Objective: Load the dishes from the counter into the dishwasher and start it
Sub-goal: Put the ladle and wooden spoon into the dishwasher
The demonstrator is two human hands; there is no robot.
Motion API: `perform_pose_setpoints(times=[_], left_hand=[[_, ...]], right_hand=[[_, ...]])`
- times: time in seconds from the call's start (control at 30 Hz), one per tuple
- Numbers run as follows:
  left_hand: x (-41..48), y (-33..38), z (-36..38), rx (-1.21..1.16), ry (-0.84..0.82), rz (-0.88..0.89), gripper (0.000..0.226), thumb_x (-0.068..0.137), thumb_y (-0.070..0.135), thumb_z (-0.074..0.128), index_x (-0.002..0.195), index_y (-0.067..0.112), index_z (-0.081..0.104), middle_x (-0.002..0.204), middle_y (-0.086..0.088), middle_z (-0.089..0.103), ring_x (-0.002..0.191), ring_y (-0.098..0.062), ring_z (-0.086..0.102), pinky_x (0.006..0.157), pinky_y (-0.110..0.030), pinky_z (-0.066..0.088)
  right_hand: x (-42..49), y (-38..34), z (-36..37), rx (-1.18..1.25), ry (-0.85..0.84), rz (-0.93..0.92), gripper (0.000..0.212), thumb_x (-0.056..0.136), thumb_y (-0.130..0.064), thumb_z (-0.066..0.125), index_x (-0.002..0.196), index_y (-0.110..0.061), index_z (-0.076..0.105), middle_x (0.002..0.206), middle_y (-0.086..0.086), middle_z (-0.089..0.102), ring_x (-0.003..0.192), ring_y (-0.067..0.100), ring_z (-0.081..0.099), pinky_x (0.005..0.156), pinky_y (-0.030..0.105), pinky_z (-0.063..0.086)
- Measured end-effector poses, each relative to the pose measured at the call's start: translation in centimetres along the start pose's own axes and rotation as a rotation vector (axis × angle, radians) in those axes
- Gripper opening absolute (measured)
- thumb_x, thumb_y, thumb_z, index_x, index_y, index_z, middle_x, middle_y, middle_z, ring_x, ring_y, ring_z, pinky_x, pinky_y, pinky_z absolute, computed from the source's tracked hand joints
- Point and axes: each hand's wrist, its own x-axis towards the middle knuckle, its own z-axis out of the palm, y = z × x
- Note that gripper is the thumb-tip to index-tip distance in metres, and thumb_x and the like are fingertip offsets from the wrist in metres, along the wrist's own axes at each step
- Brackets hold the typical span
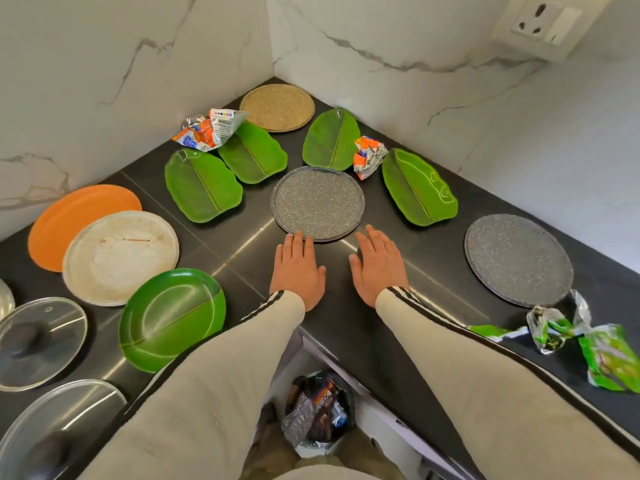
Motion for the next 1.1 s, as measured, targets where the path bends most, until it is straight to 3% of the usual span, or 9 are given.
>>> perform_pose_setpoints(times=[0.2,0.33,0.47,0.57,0.67,0.83,0.97,1.1], left_hand=[[-0.1,2.6,0.6,0.021,0.012,0.001,0.072,0.1,0.042,0.04,0.157,0.008,0.013,0.165,-0.014,0.01,0.153,-0.031,0.004,0.124,-0.047,0.009],[0.1,4.1,0.9,0.04,0.011,0.033,0.072,0.1,0.043,0.04,0.157,0.009,0.013,0.164,-0.014,0.011,0.152,-0.031,0.006,0.124,-0.047,0.01],[0.9,5.6,0.7,0.069,0.012,0.073,0.071,0.1,0.043,0.038,0.157,0.008,0.012,0.164,-0.014,0.01,0.152,-0.031,0.005,0.124,-0.047,0.009],[2.2,6.3,0.1,0.07,0.018,0.086,0.069,0.101,0.042,0.036,0.157,0.009,0.011,0.165,-0.014,0.008,0.152,-0.031,0.004,0.124,-0.046,0.008],[3.6,7.0,-0.6,0.057,0.035,0.098,0.068,0.101,0.041,0.037,0.157,0.009,0.013,0.165,-0.013,0.008,0.153,-0.03,0.003,0.124,-0.046,0.008],[4.3,7.8,-1.0,0.015,0.047,0.122,0.066,0.1,0.039,0.041,0.155,0.01,0.018,0.164,-0.012,0.011,0.152,-0.03,0.006,0.124,-0.045,0.008],[4.2,7.9,-1.3,-0.02,0.04,0.146,0.064,0.101,0.037,0.042,0.155,0.01,0.019,0.164,-0.012,0.011,0.152,-0.03,0.006,0.124,-0.044,0.007],[4.4,8.0,-1.9,-0.073,0.06,0.172,0.064,0.1,0.035,0.043,0.155,0.01,0.02,0.164,-0.012,0.014,0.152,-0.03,0.01,0.124,-0.043,0.01]], right_hand=[[0.7,3.3,-0.5,0.003,0.0,-0.01,0.054,0.101,-0.039,0.041,0.15,-0.018,0.035,0.161,0.006,0.025,0.148,0.026,0.023,0.121,0.042,0.019],[2.0,5.9,-1.6,-0.012,0.068,0.107,0.059,0.097,-0.038,0.05,0.15,-0.019,0.036,0.16,0.01,0.027,0.147,0.031,0.023,0.12,0.045,0.022],[4.6,9.2,-2.9,-0.18,-0.041,0.178,0.069,0.096,-0.036,0.054,0.154,-0.016,0.023,0.163,0.013,0.016,0.15,0.031,0.015,0.12,0.045,0.018],[6.5,10.3,-3.0,-0.207,-0.098,0.174,0.056,0.097,-0.029,0.054,0.146,-0.011,0.035,0.154,0.013,0.035,0.141,0.029,0.035,0.112,0.041,0.032],[7.3,10.3,-3.6,-0.301,-0.048,0.136,0.024,0.097,-0.021,0.052,0.119,-0.014,0.057,0.124,0.009,0.06,0.118,0.028,0.053,0.091,0.039,0.042],[7.4,10.0,-5.0,-0.442,-0.078,0.043,0.023,0.094,-0.013,0.045,0.107,-0.015,0.064,0.11,0.008,0.063,0.108,0.03,0.056,0.089,0.039,0.04],[6.5,9.8,-5.9,-0.381,0.058,0.032,0.017,0.091,-0.009,0.049,0.103,-0.01,0.061,0.106,0.013,0.062,0.102,0.033,0.056,0.084,0.042,0.044],[7.1,8.9,-8.6,-0.194,0.309,0.051,0.018,0.09,-0.004,0.049,0.107,-0.003,0.058,0.105,0.019,0.058,0.096,0.036,0.054,0.068,0.042,0.049]])
